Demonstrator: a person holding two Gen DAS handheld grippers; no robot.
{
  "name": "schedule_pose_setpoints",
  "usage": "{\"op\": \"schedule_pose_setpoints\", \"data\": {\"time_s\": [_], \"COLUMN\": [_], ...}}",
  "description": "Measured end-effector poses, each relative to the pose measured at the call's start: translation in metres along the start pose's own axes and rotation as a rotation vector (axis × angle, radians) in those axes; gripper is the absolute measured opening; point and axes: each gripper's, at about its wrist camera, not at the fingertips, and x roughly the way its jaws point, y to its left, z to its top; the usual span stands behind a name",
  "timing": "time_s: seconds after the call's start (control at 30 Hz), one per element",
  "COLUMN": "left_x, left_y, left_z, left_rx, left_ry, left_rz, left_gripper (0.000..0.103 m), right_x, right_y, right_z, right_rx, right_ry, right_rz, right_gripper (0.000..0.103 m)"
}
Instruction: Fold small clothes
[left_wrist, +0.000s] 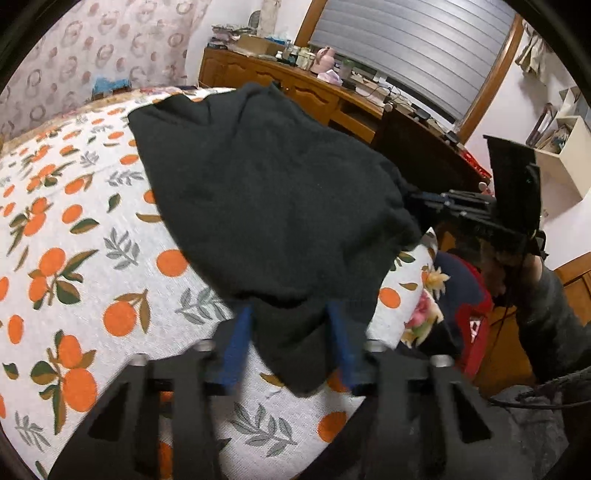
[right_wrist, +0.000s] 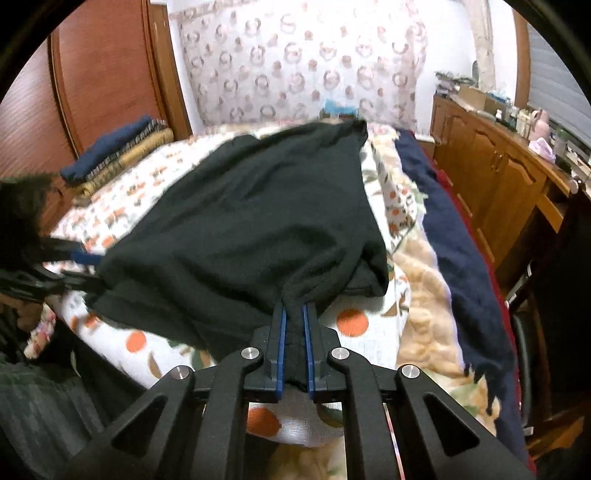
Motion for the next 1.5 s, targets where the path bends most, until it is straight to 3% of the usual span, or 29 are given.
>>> {"op": "schedule_pose_setpoints", "data": {"time_s": [0.03,0.07,0.13,0.27,0.33,0.47,0.63,0.8,0.9,0.93,1.0,1.03,1.07,1.1,1.17,1.27,1.5], "left_x": [0.001,0.003,0.0,-0.03,-0.051,-0.065,-0.048,-0.019,0.004,0.01,0.012,0.009,0.006,0.003,-0.002,-0.002,0.019], "left_y": [0.001,0.002,0.001,-0.007,-0.005,0.014,0.058,0.093,0.108,0.11,0.115,0.116,0.118,0.119,0.12,0.116,0.103], "left_z": [-0.001,-0.001,0.0,0.018,0.038,0.084,0.145,0.178,0.188,0.189,0.186,0.185,0.183,0.183,0.181,0.175,0.152], "left_rx": [-0.001,-0.001,0.006,0.034,0.023,0.007,-0.036,-0.055,-0.048,-0.043,-0.03,-0.025,-0.016,-0.012,-0.008,0.029,0.072], "left_ry": [0.001,0.011,0.005,-0.104,-0.178,-0.244,-0.256,-0.235,-0.193,-0.184,-0.185,-0.19,-0.197,-0.202,-0.202,-0.182,-0.085], "left_rz": [-0.012,-0.025,-0.015,-0.01,0.004,0.041,0.12,0.187,0.232,0.232,0.26,0.289,0.299,0.287,0.271,0.268,0.187], "left_gripper": [0.013,0.007,0.006,0.005,0.005,0.005,0.005,0.005,0.005,0.007,0.022,0.039,0.047,0.048,0.06,0.069,0.07], "right_x": [-0.005,-0.01,-0.02,-0.04,-0.05,-0.05,-0.01,0.062,0.107,0.118,0.125,0.125,0.123,0.123,0.113,0.096,0.096], "right_y": [0.001,0.003,0.004,0.004,0.006,0.007,-0.001,-0.015,-0.018,-0.019,-0.019,-0.019,-0.02,-0.025,-0.03,-0.031,-0.032], "right_z": [0.001,0.001,0.006,0.022,0.034,0.075,0.13,0.169,0.186,0.185,0.184,0.184,0.185,0.188,0.188,0.183,0.167], "right_rx": [-0.008,-0.025,-0.043,-0.061,-0.076,-0.112,-0.118,-0.072,-0.035,-0.028,-0.034,-0.04,-0.041,-0.035,-0.018,-0.012,-0.084], "right_ry": [-0.014,-0.035,-0.061,-0.133,-0.176,-0.258,-0.283,-0.212,-0.123,-0.101,-0.093,-0.098,-0.104,-0.109,-0.118,-0.134,-0.094], "right_rz": [0.014,0.013,0.003,0.0,-0.005,-0.019,-0.039,-0.062,-0.072,-0.081,-0.073,-0.074,-0.093,-0.108,-0.095,-0.061,0.039], "right_gripper": [0.008,0.008,0.007,0.007,0.007,0.007,0.007,0.007,0.007,0.007,0.009,0.013,0.022,0.031,0.038,0.043,0.043]}}
